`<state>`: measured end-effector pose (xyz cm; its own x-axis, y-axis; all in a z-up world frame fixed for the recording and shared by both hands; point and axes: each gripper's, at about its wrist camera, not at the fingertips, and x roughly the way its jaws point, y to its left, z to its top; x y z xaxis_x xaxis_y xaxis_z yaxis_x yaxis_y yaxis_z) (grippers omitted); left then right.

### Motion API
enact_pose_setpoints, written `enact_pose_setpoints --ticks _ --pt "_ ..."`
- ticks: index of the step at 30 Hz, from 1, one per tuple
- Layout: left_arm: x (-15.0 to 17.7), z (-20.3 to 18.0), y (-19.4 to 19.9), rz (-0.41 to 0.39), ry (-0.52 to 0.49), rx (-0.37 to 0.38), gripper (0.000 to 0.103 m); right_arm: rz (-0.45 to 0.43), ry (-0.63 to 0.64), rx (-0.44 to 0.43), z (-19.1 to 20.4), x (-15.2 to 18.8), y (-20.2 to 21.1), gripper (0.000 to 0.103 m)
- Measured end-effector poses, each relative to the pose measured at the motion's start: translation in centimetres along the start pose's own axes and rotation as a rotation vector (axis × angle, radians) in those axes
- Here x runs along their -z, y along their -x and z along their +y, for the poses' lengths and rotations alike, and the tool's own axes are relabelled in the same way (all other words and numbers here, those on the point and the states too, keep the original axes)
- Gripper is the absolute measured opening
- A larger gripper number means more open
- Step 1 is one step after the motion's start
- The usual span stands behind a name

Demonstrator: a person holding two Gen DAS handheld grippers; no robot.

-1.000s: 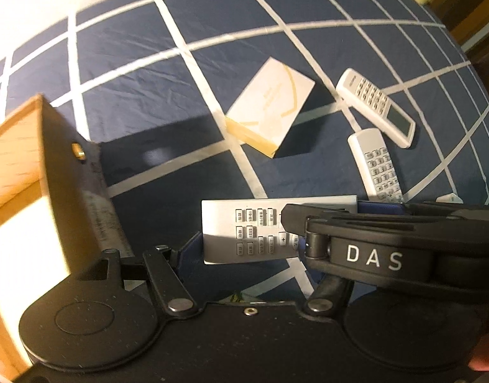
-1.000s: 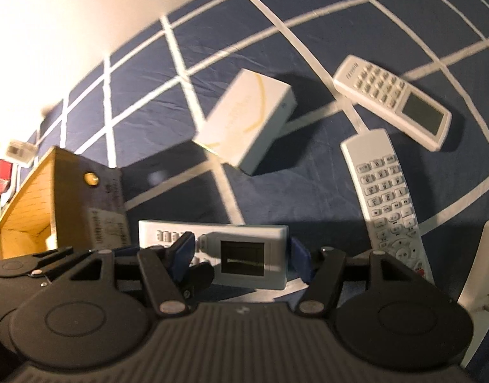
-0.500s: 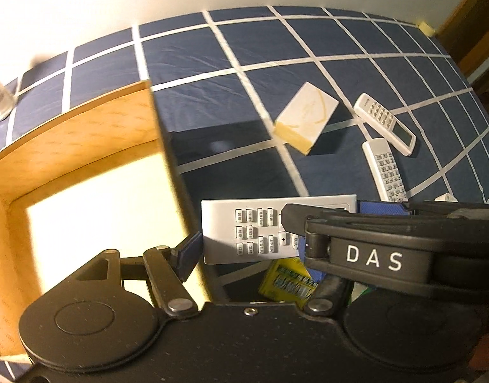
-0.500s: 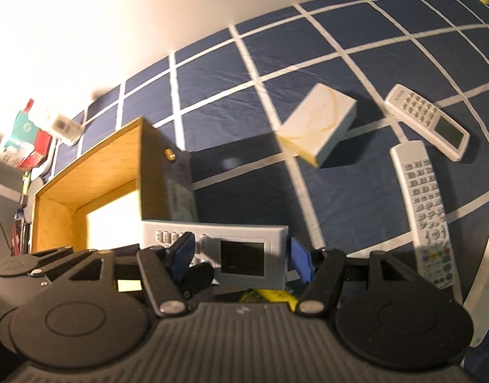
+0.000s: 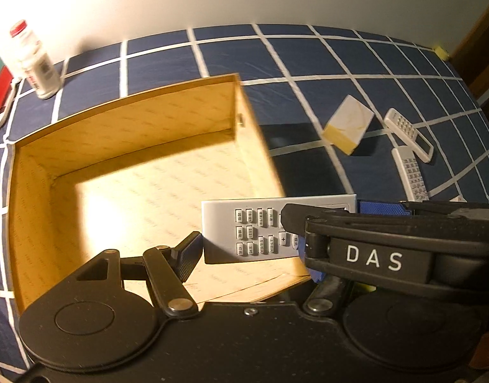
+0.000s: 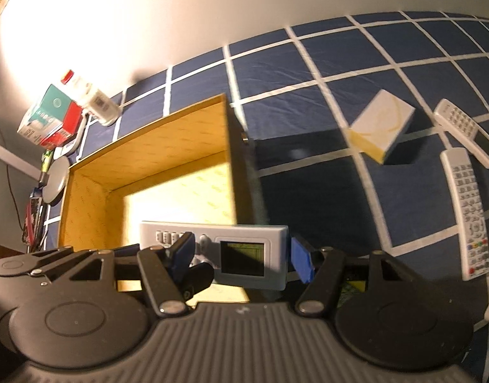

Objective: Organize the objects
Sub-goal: 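Carry the held remote with the right tool over the cardboard box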

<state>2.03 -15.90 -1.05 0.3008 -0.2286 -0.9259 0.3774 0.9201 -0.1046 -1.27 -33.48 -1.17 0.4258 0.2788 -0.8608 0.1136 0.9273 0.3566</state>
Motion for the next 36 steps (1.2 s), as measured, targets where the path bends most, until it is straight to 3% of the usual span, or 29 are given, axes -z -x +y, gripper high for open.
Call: enact_pose_setpoints --ticks 16,36 --pt "0.6 8.4 0.1 0.0 0.096 -0.012 0.065 0.045 0.092 -0.016 7.8 -0.4 -4.2 0.063" --pt "-4.5 15.2 -8.7 0.092 0.18 0.012 0.065 0.166 0.123 0.011 10.2 -6.5 -15.7 0.063"
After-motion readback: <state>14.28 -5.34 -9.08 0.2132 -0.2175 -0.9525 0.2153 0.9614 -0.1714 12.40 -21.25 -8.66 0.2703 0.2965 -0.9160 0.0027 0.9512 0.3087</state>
